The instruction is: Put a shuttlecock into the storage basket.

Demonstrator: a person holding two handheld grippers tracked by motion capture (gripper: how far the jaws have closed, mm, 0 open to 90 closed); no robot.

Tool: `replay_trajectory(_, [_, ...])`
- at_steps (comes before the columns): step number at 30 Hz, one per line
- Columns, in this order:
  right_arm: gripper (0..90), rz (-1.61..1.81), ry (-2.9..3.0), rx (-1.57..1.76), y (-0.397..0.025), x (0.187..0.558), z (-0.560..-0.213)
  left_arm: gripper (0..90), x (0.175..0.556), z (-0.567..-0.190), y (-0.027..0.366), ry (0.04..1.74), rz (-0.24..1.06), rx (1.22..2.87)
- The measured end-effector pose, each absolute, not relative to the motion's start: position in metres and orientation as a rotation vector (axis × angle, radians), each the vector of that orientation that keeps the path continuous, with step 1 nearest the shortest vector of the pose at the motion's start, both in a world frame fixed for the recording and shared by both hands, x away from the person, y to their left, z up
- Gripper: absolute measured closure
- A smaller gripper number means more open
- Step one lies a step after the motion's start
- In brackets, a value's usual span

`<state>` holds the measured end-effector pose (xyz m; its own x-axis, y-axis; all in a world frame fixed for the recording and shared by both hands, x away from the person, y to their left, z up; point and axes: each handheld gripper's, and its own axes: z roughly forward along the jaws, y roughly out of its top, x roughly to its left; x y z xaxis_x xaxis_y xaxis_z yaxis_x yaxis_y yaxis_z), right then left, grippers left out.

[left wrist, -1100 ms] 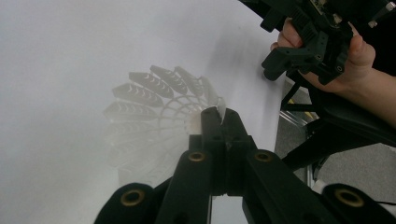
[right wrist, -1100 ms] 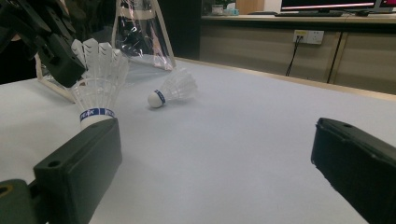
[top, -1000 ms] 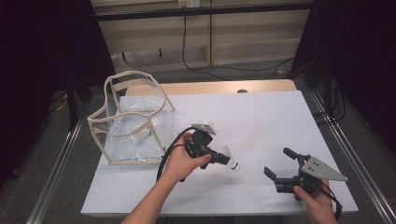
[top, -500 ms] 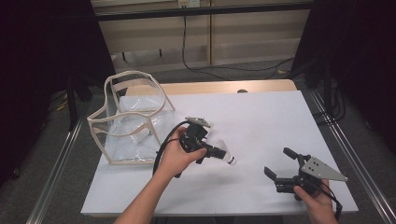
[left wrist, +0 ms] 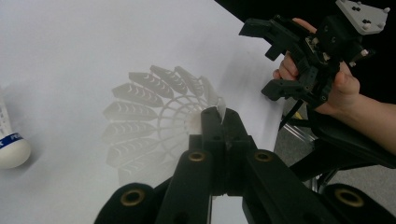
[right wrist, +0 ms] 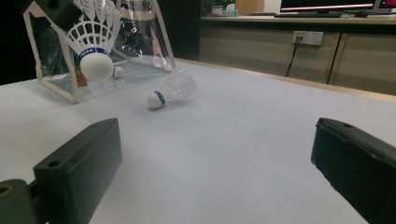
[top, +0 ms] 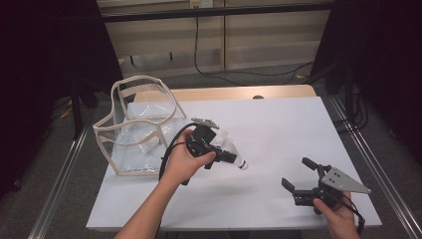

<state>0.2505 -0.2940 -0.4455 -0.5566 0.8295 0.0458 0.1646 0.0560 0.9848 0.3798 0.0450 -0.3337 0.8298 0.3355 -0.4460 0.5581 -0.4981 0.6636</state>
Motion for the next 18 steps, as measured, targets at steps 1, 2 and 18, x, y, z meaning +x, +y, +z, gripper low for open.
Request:
replay_trajectory(1, [1.4, 1.542, 1.782, 0.996, -0.294, 0.25, -0.446, 90.0, 0.38, -0.333, 0.045, 0.657, -0.326, 2.136])
replay_trajectory(2, [1.4, 1.542, 1.782, 0.996, -0.294, 0.25, -0.446, 90.0, 0.381, -0.332, 0.046, 0.656, -0.322, 2.136])
replay_trajectory(18, [1.5, 1.539, 1.784, 0.994, -0.294, 0.25, -0.445, 90.0, 0.385, -0.319, 0.056, 0.692, -0.315, 2.12])
